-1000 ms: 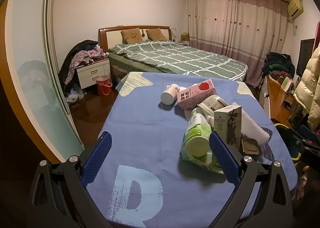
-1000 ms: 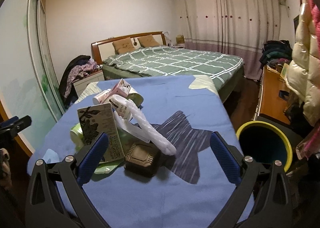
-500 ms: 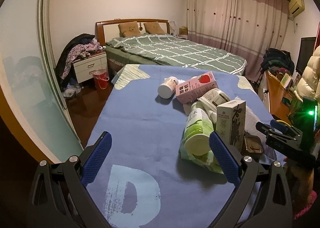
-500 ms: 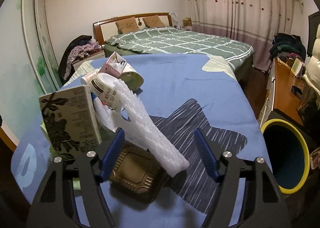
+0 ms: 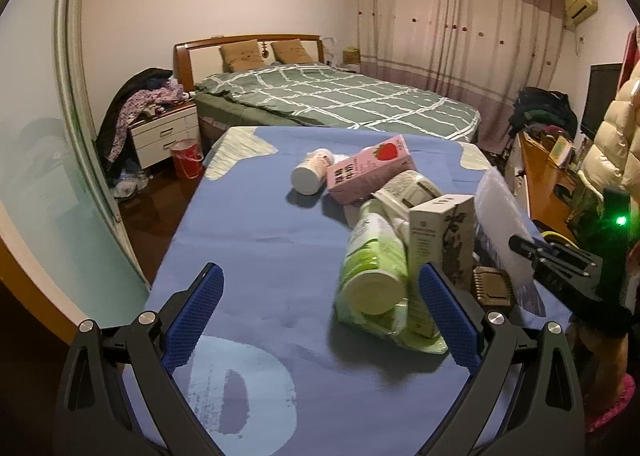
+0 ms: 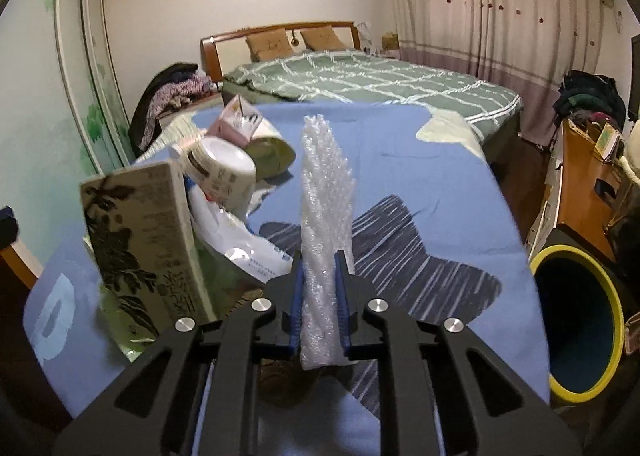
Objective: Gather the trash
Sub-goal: 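Carry the bubble wrap over the yellow-rimmed bin and open the right gripper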
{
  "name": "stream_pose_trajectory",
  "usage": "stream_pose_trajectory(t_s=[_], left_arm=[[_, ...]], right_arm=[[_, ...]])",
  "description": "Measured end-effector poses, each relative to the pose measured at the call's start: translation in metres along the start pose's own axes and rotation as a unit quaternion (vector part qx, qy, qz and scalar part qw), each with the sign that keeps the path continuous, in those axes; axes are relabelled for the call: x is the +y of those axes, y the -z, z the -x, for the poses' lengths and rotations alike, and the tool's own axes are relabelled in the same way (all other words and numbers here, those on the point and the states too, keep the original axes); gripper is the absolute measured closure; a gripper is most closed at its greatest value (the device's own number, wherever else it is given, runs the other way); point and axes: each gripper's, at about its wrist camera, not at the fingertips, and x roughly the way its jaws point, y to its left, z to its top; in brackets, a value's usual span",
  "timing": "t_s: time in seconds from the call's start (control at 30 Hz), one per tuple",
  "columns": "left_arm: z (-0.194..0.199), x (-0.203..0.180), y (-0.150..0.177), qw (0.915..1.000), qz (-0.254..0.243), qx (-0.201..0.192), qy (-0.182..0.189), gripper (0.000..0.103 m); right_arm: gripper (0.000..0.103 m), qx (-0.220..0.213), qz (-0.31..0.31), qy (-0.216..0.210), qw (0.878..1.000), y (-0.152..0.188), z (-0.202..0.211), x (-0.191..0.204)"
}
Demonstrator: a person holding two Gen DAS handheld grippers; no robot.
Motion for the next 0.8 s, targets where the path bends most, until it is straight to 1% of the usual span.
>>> stream_pose_trajectory(t_s=[0.07,0.17,0.37,0.43,0.53,0.73,0.8], left_arm=[[-0.002,-0.007,-0.001,0.9999,-0.006,0.0,0.011,0.007],[-0.006,-0.021,-0.003,0.9993,-0.02,0.001,0.031,0.007],[-0.026,-0.054,-0.008,0.9963,-0.056,0.009,0.064,0.007],[-0.035,-0.066,-0.009,0.9948,-0.068,0.015,0.074,0.007],[-0.048,-0.078,-0.012,0.9936,-0.079,0.02,0.079,0.007],[-0.068,-0.086,-0.019,0.9932,-0.085,0.028,0.074,0.007],[-0.073,-0.086,-0.021,0.9932,-0.084,0.031,0.074,0.007]], right_arm=[[0.089,-0.007,-0.011,0.009,1.0,-0.002,0.008,-0.009],[0.089,-0.014,-0.031,0.037,0.999,-0.004,0.017,-0.029],[0.089,-0.023,-0.079,0.107,0.991,0.0,0.029,-0.085],[0.089,-0.024,-0.091,0.14,0.986,0.003,0.031,-0.105],[0.089,-0.018,-0.108,0.183,0.977,0.011,0.027,-0.134],[0.089,0.005,-0.152,0.231,0.961,0.027,0.013,-0.192],[0.088,0.018,-0.168,0.238,0.956,0.031,0.011,-0.209]])
